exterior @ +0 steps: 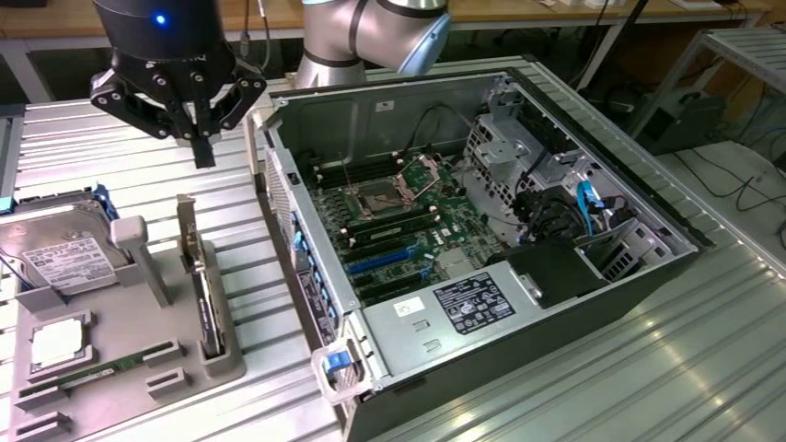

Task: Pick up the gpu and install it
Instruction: 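Reach for the gpu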

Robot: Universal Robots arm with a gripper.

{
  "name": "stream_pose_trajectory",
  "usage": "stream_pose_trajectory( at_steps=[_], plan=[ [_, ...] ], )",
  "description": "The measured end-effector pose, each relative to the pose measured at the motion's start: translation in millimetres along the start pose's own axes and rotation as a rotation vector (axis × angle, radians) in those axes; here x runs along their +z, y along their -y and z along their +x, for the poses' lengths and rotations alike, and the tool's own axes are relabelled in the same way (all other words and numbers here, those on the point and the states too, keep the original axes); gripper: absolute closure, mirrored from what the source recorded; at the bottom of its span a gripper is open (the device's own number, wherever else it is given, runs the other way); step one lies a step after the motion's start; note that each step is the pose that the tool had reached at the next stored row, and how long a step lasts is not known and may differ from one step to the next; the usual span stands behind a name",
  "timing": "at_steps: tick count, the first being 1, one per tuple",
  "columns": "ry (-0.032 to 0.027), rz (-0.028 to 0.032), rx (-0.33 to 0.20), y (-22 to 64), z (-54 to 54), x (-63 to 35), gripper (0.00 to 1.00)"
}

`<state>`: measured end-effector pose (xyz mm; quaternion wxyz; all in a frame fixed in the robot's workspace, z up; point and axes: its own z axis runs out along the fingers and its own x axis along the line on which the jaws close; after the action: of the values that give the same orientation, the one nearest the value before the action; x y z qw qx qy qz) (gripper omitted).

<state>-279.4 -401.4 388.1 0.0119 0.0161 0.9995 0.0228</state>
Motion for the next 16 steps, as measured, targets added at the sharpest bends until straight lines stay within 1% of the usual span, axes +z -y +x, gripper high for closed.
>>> stream_pose_trajectory(
  at_steps=[5, 6, 9, 10, 11, 13, 16],
  plan=[
    [0.0, -0.0011, 0.0, 4.0, 2.0, -0.1, 0.89],
    [0.0001, -0.0018, 0.0, 6.6, 2.5, -0.2, 0.89],
    [0.0, -0.0023, 0.0, 10.1, 3.3, -0.3, 0.89],
    [0.0, -0.0025, 0.0, 10.6, 4.5, -0.3, 0.89],
    [0.0, -0.0024, -0.001, 11.8, 11.4, -0.4, 0.89],
    [-0.0001, -0.0026, -0.001, 12.9, 16.0, -0.5, 0.89],
    [-0.0001, -0.0029, -0.001, 13.4, 17.3, -0.5, 0.89]
  ],
)
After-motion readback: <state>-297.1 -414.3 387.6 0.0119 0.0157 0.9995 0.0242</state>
